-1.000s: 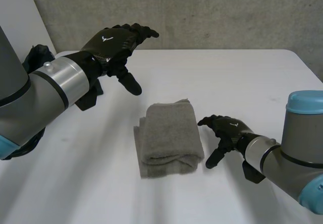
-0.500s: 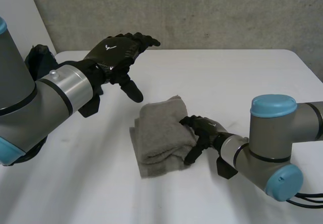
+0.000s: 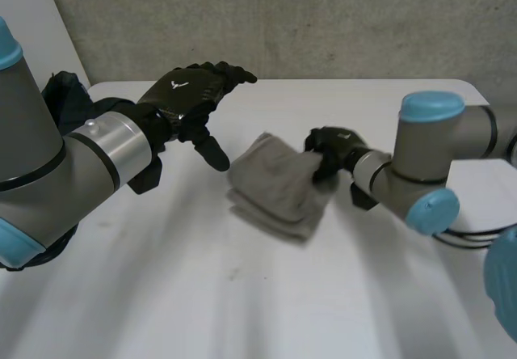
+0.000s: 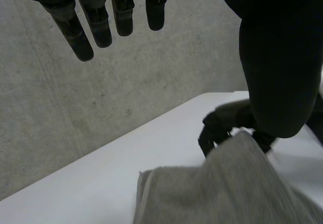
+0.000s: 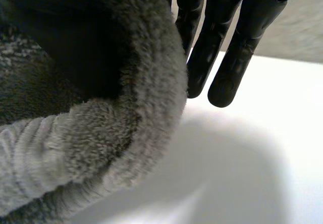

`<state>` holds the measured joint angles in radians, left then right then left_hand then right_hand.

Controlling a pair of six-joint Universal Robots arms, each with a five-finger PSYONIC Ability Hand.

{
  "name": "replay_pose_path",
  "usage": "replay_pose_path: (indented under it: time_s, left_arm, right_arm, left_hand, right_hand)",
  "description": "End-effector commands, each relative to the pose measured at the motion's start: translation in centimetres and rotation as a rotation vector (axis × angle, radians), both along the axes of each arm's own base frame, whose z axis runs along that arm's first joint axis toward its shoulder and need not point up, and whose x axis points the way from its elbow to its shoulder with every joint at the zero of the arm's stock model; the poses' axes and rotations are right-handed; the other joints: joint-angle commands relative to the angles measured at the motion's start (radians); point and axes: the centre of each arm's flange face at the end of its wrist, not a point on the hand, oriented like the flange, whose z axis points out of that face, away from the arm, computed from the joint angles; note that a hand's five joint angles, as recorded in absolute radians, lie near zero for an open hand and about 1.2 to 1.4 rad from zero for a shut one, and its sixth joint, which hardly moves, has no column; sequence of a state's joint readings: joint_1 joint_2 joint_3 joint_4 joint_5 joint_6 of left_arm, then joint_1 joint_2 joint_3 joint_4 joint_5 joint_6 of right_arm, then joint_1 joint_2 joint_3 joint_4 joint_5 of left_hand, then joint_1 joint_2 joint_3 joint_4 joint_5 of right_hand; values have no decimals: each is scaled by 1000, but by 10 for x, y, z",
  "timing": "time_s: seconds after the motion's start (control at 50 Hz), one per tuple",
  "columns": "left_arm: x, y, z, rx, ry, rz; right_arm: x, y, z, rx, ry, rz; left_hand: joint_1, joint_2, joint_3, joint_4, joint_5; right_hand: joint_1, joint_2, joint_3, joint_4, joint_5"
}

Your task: Fold the laundry.

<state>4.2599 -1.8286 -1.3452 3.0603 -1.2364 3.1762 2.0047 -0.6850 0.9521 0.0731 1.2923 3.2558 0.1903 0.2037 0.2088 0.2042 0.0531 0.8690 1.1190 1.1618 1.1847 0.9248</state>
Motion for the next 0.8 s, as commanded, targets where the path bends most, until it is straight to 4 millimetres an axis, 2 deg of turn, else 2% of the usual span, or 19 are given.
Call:
replay_pose_path:
  time_s: [0.02, 0.04, 0.06, 0.08, 0.1, 0.12, 0.22, 0.26, 0.3, 0.34, 0.44, 0.52, 0.54, 0.56, 0.58, 0.66, 0.72, 0.8]
  left_arm:
    - [0, -1, -3, 6, -2, 2]
    - [-1, -2, -4, 9, -4, 2]
    - [-1, -2, -4, 10, -4, 2]
    - [-1, -2, -5, 13, -6, 2]
    - [-1, -2, -5, 12, -5, 2]
    - [-1, -2, -6, 16, -7, 2]
    - [0, -4, -9, 23, -13, 18]
    - [0, -6, -12, 30, -16, 29]
    - [0, -6, -13, 33, -16, 31]
    - [-1, -6, -15, 37, -19, 29]
    - [-3, -6, -21, 54, -26, 25]
    - [-6, -4, -26, 66, -33, 17]
    - [-7, -4, -27, 70, -35, 16]
    - [-7, -4, -28, 71, -36, 16]
    - [-7, -4, -28, 71, -36, 16]
    - [-6, -4, -28, 72, -38, 22]
    - [-5, -2, -25, 67, -35, 23]
    - [-4, -1, -22, 58, -32, 26]
  right_arm:
    - [-52, -93, 2, -119, 54, -159]
    - [-73, -116, 5, -144, 51, -221]
    - [-83, -124, 3, -150, 54, -247]
    - [-104, -143, 5, -181, 60, -316]
    - [-115, -151, 6, -200, 64, -352]
    - [-140, -167, 10, -241, 66, -424]
    - [-203, -193, 11, -329, 134, -549]
    - [-237, -202, 10, -371, 222, -600]
    - [-250, -204, 8, -380, 260, -616]
    - [-268, -208, -3, -386, 308, -630]
    - [-275, -208, -22, -375, 376, -618]
    - [-280, -209, -23, -382, 395, -624]
    - [-280, -210, -22, -395, 398, -631]
    - [-281, -211, -22, -409, 415, -636]
    - [-281, -212, -22, -413, 423, -637]
    - [-282, -211, -26, -428, 527, -627]
    - [-281, -201, -28, -380, 662, -580]
    - [-282, -187, -16, -313, 775, -507]
  left_hand:
    - [3, -11, -16, -11, -35]
    - [0, -14, -19, -14, -38]
    - [3, -11, -16, -11, -35]
    - [3, -11, -16, -11, -35]
    - [3, -11, -16, -11, -35]
    - [3, -11, -16, -11, -35]
    - [3, -11, -16, -11, -35]
    - [3, -11, -16, -11, -35]
    - [3, -11, -16, -11, -35]
    - [3, -11, -16, -11, -35]
    - [3, -11, -16, -11, -35]
    - [3, -11, -16, -11, -35]
    - [3, -11, -16, -11, -35]
    - [3, -11, -16, -11, -35]
    - [6, -8, -13, -8, -32]
    - [3, -11, -16, -11, -35]
    - [3, -11, -16, -11, -35]
    - [3, -11, -16, -11, -35]
  right_hand:
    - [527, 277, 234, 212, 297]
    - [527, 277, 234, 212, 297]
    - [527, 277, 234, 212, 297]
    - [527, 277, 234, 212, 297]
    - [527, 277, 234, 212, 297]
    - [527, 277, 234, 212, 297]
    - [527, 277, 234, 212, 297]
    - [527, 277, 234, 212, 297]
    - [527, 277, 234, 212, 297]
    - [527, 277, 234, 212, 297]
    - [527, 277, 234, 212, 297]
    - [527, 277, 234, 212, 297]
    - [392, 142, 99, 76, 161]
    - [-517, -767, -809, -832, -747]
    - [-695, -945, -987, -1010, -925]
    - [-695, -945, -987, -1010, -925]
    - [-695, -945, -987, -1010, -925]
    - [-695, -945, -987, -1010, -925]
